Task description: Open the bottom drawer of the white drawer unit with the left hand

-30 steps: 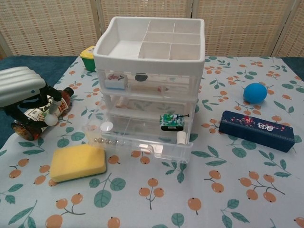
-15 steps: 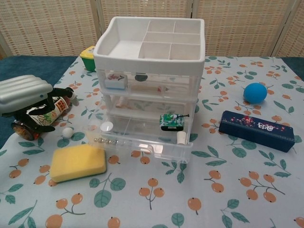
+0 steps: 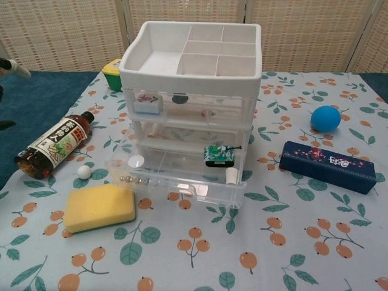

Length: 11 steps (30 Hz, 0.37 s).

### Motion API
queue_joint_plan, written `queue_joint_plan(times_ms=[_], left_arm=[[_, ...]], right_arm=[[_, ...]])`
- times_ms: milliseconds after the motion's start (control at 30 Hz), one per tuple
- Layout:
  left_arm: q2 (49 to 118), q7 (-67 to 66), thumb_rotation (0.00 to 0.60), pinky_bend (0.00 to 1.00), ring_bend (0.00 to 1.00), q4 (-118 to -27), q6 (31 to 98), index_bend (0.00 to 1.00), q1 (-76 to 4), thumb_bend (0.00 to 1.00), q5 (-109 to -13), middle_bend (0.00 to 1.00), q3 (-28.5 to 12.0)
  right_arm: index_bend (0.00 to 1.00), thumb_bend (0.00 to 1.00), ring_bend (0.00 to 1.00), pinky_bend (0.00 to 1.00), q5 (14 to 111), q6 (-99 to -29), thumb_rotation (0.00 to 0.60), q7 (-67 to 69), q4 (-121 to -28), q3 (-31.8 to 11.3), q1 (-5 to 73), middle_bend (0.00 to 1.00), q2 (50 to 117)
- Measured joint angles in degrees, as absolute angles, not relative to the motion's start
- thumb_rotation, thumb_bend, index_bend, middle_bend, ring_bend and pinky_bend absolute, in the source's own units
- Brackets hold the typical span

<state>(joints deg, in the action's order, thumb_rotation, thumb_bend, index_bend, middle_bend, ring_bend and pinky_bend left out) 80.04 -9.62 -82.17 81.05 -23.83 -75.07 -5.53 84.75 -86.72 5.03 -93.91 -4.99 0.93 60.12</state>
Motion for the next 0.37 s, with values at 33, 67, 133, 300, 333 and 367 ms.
queue_joint_plan(times_ms=[33,67,133,300,333,367], left_arm=[[79.6,-10.44,0.6,0.72,0.58,-82.95,81.93,0.22,-22.93,0.2,-74.51,0.61,-5.72],[79.19,-11.34,0.6,0.69,0.55,-83.66,82.59,0.22,-22.13,0.2,-74.07,0.58,-5.81],[78.23,-13.73,0.6,0.62,0.48,-85.54,83.53,0.22,-20.72,0.2,-73.14,0.51,-5.73],[75.89,-18.86,0.6,0.58,0.45,-90.98,86.01,0.21,-17.2,0.2,-71.2,0.47,-5.0],[75.53,-19.32,0.6,0.58,0.45,-91.8,86.51,0.21,-16.57,0.2,-70.95,0.47,-4.89],[75.15,-19.64,0.6,0.58,0.45,-92.56,86.99,0.21,-15.95,0.2,-70.79,0.46,-4.77]], right_arm=[[0.0,0.27,0.05,0.12,84.85,-86.28,0.6,5.17,-93.77,-4.81,1.15,0.08,60.19],[0.0,0.27,0.05,0.12,85.03,-85.94,0.6,5.26,-93.69,-4.67,1.33,0.08,60.28],[0.0,0.27,0.05,0.12,85.63,-85.05,0.6,5.56,-93.44,-4.36,1.88,0.08,60.55],[0.0,0.27,0.05,0.12,87.25,-83.53,0.6,6.44,-92.79,-3.85,3.32,0.1,61.35],[0.0,0.27,0.05,0.12,87.71,-83.36,0.6,6.51,-92.74,-3.71,3.53,0.1,61.53],[0.0,0.27,0.05,0.12,88.05,-83.24,0.6,6.52,-92.72,-3.58,3.68,0.1,61.66]])
